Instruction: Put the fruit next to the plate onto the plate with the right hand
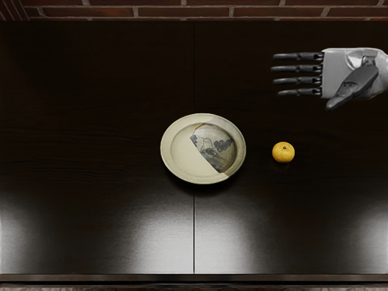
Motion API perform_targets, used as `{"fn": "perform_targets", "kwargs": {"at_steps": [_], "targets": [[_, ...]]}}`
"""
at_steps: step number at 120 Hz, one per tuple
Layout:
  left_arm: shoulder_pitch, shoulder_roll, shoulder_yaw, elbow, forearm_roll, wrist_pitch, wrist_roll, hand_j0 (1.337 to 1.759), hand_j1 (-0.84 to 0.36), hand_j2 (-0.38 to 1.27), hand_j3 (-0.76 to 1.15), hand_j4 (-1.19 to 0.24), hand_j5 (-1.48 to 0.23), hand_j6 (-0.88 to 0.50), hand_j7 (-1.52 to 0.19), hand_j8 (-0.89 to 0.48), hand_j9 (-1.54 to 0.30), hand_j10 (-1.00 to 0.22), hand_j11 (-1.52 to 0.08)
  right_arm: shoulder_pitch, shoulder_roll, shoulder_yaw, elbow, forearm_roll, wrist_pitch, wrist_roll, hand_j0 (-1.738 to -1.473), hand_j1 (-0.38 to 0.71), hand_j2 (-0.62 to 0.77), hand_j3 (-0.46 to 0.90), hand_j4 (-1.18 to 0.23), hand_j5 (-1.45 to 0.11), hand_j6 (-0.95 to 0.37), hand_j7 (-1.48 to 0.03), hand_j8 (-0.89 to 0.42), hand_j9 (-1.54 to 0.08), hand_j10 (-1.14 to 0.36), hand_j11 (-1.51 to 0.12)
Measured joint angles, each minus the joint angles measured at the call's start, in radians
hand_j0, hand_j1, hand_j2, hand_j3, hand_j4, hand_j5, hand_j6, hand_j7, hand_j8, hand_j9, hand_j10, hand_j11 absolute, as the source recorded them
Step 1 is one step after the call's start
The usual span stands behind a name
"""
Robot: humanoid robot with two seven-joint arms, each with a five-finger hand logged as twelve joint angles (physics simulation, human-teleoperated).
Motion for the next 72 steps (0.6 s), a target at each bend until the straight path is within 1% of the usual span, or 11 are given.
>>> {"fn": "perform_targets", "kwargs": {"at_steps": [31, 59, 72], "targets": [[0.000, 0.000, -0.001, 0.000, 0.000, 0.000, 0.000, 1.658, 0.35, 0.00, 0.00, 0.00, 0.00, 0.00, 0.00, 0.00, 0.00, 0.00, 0.00, 0.008, 0.006, 0.000, -0.002, -0.023, 0.000, 0.000, -1.658, -0.31, -0.01, 0.00, -0.03, -0.04, -0.02, -0.04, -0.03, -0.04, -0.03, -0.04], [0.000, 0.000, -0.001, 0.000, 0.000, 0.000, 0.000, 1.658, 0.35, 0.00, 0.00, 0.00, 0.00, 0.00, 0.00, 0.00, 0.00, 0.00, 0.00, 0.075, 0.053, -0.005, 0.011, -0.241, 0.000, 0.000, -1.658, -0.31, -0.01, 0.00, -0.03, -0.04, -0.03, -0.04, -0.03, -0.04, -0.03, -0.04], [0.000, 0.000, -0.001, 0.000, 0.000, 0.000, 0.000, 1.658, 0.35, 0.00, 0.00, 0.00, 0.00, 0.00, 0.00, 0.00, 0.00, 0.00, 0.00, 0.131, 0.099, -0.060, 0.013, -0.347, 0.000, 0.000, -1.658, -0.31, -0.01, 0.00, -0.03, -0.04, -0.03, -0.04, -0.03, -0.04, -0.03, -0.04]]}}
